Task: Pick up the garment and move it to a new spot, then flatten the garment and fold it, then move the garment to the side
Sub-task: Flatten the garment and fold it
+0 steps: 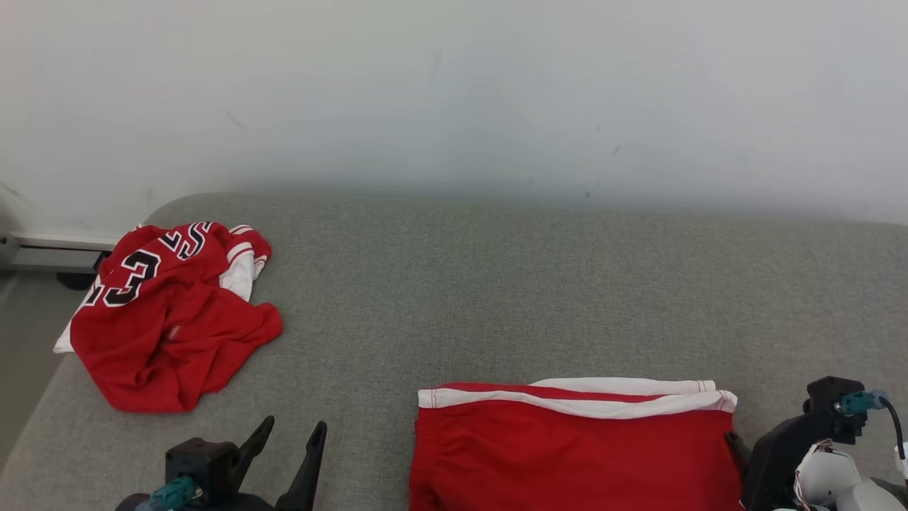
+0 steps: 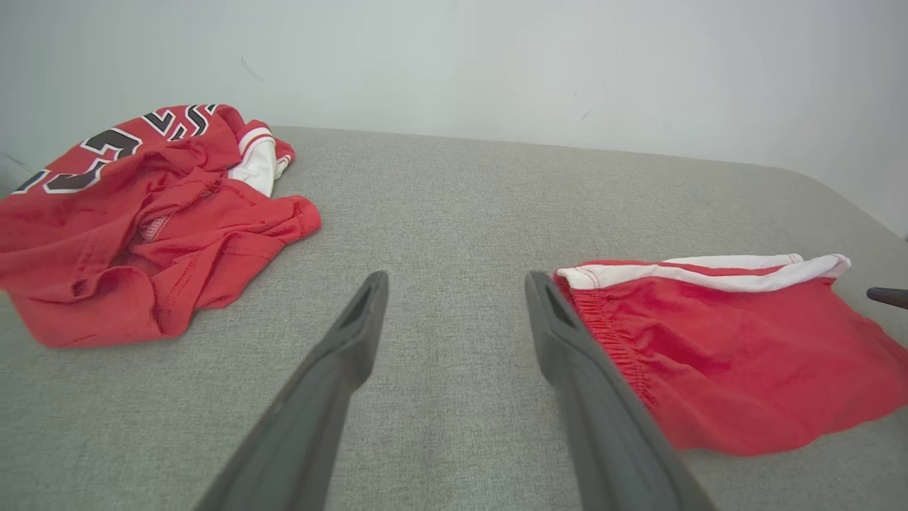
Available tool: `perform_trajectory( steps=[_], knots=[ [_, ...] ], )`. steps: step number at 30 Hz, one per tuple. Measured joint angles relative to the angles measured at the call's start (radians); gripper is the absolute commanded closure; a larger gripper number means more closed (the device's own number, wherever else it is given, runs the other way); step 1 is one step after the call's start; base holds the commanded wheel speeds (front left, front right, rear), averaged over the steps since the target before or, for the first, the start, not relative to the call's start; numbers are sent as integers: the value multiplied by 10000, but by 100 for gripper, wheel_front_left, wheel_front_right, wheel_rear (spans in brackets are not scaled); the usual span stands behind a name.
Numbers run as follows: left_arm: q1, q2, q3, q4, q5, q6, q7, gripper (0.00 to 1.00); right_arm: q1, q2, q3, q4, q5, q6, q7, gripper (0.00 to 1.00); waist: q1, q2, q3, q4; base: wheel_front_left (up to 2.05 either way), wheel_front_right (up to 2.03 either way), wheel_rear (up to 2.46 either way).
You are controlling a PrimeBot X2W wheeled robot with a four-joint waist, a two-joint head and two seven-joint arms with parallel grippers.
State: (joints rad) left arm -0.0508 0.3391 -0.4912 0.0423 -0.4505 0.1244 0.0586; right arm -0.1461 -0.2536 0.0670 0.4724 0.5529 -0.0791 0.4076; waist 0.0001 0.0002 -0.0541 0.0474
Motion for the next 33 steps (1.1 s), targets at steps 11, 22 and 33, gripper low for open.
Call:
perform_trajectory(
  steps=[11, 22, 33],
  knots=[
    [-13, -88, 0, 10, -2, 0, 203, 0, -627, 303, 232, 1220, 12, 2, 224, 33, 0, 0, 114, 229, 0, 0, 0],
    [-203, -207, -125, 27, -2, -2, 349, 0, -1268, 320, 307, 2418, -111, -12, 88, 29, -1, -1, 194, 533, 0, 0, 0],
    [-225, -226, -270, 33, -2, -21, 456, 0, -1517, 389, 86, 3085, -15, -84, -169, 45, -1, -2, 274, 772, 0, 0, 0]
  ],
)
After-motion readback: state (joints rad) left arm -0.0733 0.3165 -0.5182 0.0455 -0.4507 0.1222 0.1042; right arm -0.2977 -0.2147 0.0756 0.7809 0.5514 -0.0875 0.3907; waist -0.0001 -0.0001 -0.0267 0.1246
